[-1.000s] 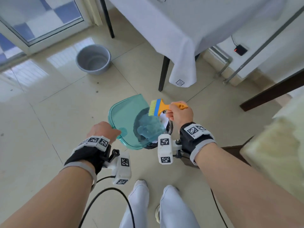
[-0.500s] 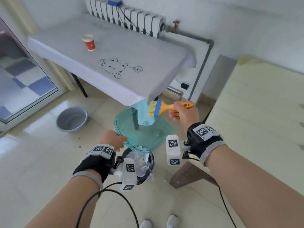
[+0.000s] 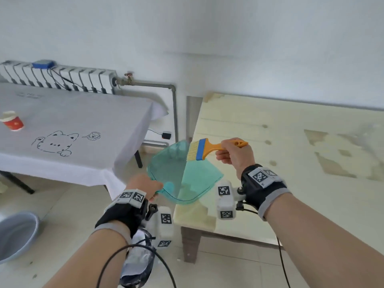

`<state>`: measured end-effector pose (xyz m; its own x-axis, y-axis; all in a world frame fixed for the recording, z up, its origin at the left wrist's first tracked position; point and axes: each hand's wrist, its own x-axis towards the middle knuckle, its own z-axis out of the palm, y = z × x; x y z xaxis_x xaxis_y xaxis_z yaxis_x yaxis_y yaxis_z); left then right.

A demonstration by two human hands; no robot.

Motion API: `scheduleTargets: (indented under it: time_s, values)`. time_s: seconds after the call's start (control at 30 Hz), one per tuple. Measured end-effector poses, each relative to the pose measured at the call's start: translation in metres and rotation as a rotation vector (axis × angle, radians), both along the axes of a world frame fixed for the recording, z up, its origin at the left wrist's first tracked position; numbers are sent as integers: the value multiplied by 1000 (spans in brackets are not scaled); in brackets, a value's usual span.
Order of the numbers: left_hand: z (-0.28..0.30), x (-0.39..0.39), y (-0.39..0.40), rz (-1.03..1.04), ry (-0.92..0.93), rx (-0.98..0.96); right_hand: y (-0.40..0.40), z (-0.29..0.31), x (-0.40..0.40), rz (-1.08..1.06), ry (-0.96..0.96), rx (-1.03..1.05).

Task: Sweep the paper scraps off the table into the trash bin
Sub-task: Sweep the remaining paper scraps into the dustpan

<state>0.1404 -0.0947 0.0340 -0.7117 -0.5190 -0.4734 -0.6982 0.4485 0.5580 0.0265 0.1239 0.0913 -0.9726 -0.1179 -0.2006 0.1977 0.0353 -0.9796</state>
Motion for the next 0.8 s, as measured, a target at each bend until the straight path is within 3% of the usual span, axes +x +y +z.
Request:
scheduleTargets:
  time_s: [0.37, 0.63, 0.8]
  values:
    - [-8, -97, 195, -106, 0, 30, 231, -6, -59, -242, -5, 33]
    - [-17, -148, 315, -143, -13, 73, 372, -47, -85, -377, -82, 134]
    - [-22, -179, 359, -165, -13, 83, 435, -74, -96, -327, -199, 196]
